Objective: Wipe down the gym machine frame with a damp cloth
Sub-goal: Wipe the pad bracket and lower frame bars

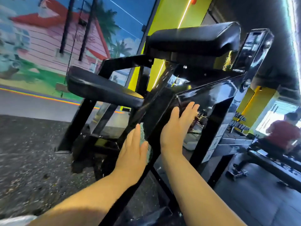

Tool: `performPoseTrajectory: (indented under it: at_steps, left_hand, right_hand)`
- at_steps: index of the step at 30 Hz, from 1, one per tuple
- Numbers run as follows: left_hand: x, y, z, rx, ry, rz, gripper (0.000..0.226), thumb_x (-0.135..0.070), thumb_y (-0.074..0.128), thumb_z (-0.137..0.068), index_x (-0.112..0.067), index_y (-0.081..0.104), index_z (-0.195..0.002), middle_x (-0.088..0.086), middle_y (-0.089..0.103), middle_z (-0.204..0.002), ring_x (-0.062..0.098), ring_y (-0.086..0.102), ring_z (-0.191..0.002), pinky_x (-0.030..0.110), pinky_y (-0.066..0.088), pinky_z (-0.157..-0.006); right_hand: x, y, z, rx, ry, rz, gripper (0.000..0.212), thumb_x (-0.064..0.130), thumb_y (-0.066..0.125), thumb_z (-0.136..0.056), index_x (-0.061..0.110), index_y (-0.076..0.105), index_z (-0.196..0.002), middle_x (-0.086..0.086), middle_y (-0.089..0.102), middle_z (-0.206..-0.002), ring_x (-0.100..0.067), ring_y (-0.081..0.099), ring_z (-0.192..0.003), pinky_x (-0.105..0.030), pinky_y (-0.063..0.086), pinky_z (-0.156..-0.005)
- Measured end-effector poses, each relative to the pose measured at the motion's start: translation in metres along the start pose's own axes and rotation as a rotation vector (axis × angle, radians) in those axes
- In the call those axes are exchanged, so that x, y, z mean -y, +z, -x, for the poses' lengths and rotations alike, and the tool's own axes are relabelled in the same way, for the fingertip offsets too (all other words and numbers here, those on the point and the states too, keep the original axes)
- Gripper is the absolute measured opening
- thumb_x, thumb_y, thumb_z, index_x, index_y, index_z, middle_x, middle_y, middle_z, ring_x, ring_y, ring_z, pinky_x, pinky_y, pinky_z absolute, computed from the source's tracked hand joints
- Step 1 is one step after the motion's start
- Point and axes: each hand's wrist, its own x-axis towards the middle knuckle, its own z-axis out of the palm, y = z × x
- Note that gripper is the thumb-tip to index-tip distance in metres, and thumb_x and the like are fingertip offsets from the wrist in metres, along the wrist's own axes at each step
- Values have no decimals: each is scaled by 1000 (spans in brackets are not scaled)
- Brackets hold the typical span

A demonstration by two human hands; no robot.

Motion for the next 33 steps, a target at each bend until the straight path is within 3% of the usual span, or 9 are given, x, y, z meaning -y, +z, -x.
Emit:
performPoseTrajectory:
  at_steps: [4, 7, 10, 14, 17, 21, 24, 28, 33]
  left_hand:
    - [49, 4, 50, 31, -146, 32, 53, -24, 29, -101, -30, 5, -148, -13, 13, -152, -4, 10, -137, 12, 6, -110]
    - [49, 1, 58, 11, -188, 96, 51, -24, 30, -101, -27, 7, -147, -4, 16, -154, 8, 16, -141, 19, 12, -113]
    - [9, -3, 11, 4, -75, 22, 53, -32, 23, -103, -17, 4, -150, 2, 10, -157, 13, 9, -144, 18, 6, -110]
    - [-53, -9, -79, -18, 132, -47, 68, -36, 1, -91, -1, 12, -148, 12, 8, -157, 22, 9, -144, 17, 4, -108]
    - [-54, -5, -80, -83, 241, 67, 60, -35, 17, -93, -11, 15, -148, -4, 16, -153, -3, 12, -137, 2, 3, -103]
    - [-12, -3, -14, -82, 208, 51, 44, -34, 23, -96, -35, 7, -137, -26, 8, -145, -25, 3, -129, 0, 2, -105]
    - [-16, -8, -20, -31, 133, 0, 47, -26, 27, -102, -32, 3, -141, -19, 7, -150, -13, 5, -136, 1, 1, -105]
    - [-58, -11, -68, -32, 224, 76, 51, -19, 30, -102, -15, 10, -149, -10, 12, -151, 1, 8, -140, 11, 4, -113]
    - [-9, 3, -24, -131, 249, 131, 47, -51, 17, -90, -43, 7, -136, -28, 6, -147, -17, 4, -135, 7, 3, -111]
  right_hand:
    - [-21, 3, 38, 83, -62, 62, 60, 32, 31, -100, 24, 1, -152, 19, -8, -156, 7, -8, -141, -19, -1, -116]
    - [-40, 1, 77, 188, -89, 90, 58, 35, 27, -96, 30, -3, -145, 21, -12, -152, 4, -10, -144, -17, -3, -117]
    - [-57, -6, 99, 207, -110, 57, 56, 33, 28, -98, 26, 2, -146, 21, -7, -153, 8, -5, -143, -5, 0, -110]
    - [-71, -14, 96, 134, -125, -22, 42, 46, 30, -94, 44, 21, -135, 35, 13, -146, 11, 16, -139, -9, 15, -111]
    - [-75, -19, 73, 76, -236, -17, 37, 43, 33, -93, 46, 31, -130, 43, 27, -136, 9, 29, -131, -23, 27, -111]
    - [-57, -26, 23, 71, -359, -37, 35, 32, 39, -93, 32, 46, -128, 17, 40, -125, -9, 43, -118, -22, 36, -102]
    - [-28, -24, -5, 43, -580, 158, 38, 27, 41, -95, 18, 51, -130, 2, 45, -130, -13, 38, -122, -20, 25, -108]
    - [-3, -18, -41, 150, -680, 319, 41, 31, 33, -98, 21, 47, -135, 6, 38, -143, -24, 25, -142, -41, 17, -117]
    - [-4, -23, -55, 202, -791, 425, 40, 28, 36, -99, 13, 58, -129, -1, 53, -134, -31, 36, -137, -55, 26, -112]
